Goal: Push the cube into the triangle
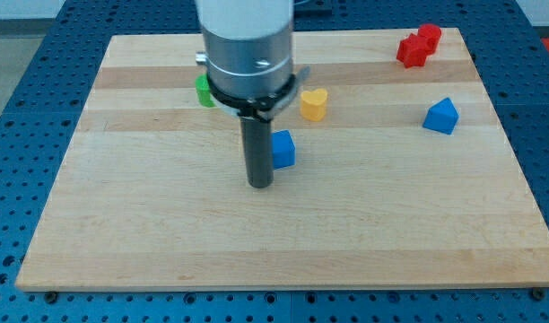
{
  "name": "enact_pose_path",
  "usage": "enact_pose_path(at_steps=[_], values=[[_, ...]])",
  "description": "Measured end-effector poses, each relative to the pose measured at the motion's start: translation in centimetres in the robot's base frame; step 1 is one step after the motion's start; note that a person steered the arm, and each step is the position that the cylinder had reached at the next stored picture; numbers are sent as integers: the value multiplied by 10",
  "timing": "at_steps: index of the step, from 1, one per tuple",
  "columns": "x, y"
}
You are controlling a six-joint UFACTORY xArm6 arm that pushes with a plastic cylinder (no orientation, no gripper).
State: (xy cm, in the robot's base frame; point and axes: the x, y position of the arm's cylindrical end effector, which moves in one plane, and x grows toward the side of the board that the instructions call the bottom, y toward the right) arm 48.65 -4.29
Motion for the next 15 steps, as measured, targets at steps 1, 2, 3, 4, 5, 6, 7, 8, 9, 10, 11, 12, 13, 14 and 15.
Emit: enact_pose_path(at_steps=[1,2,3,4,5,6,7,8,9,10,11,12,13,14,15], values=[[-15,-4],[-28,-2],[-34,17],[-34,48],[-36,68],[-48,79],[-59,93],[-59,117],[-59,142],[-59,167],[-59,190],[-59,199],[-60,197],[-84,163],[-118,137]])
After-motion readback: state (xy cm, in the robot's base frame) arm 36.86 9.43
